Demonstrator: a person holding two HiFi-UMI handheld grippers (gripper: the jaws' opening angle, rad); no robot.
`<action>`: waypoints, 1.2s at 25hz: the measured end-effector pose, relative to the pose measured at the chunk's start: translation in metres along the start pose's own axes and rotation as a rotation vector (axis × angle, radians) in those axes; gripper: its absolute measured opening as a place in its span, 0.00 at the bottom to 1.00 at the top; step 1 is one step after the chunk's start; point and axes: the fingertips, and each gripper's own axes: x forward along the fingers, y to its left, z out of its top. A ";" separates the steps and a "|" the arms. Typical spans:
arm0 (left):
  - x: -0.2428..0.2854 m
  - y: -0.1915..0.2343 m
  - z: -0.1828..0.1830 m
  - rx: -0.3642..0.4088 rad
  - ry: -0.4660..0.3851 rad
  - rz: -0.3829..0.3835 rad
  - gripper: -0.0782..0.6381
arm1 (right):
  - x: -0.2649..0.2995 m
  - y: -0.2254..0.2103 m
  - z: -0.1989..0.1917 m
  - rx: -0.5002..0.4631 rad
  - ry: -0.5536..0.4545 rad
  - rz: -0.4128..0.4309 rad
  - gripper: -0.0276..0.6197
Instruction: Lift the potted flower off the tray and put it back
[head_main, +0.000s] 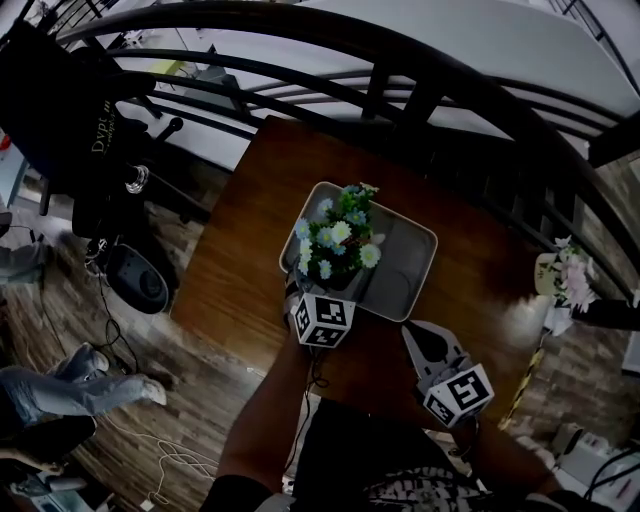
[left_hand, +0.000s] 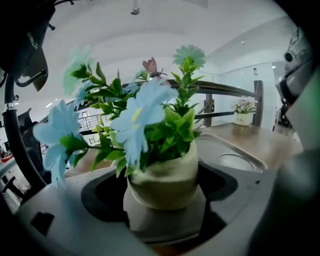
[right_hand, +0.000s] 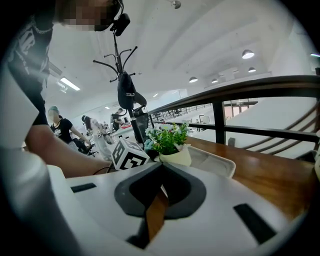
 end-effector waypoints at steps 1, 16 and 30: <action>-0.003 -0.001 0.000 -0.001 -0.006 0.001 0.75 | -0.001 -0.001 0.000 -0.001 0.000 -0.001 0.03; -0.071 -0.022 -0.017 -0.045 -0.068 0.099 0.74 | -0.029 0.009 0.006 -0.038 -0.003 0.030 0.03; -0.141 -0.048 -0.058 -0.151 -0.141 0.155 0.74 | -0.044 0.038 -0.002 -0.094 0.011 0.101 0.03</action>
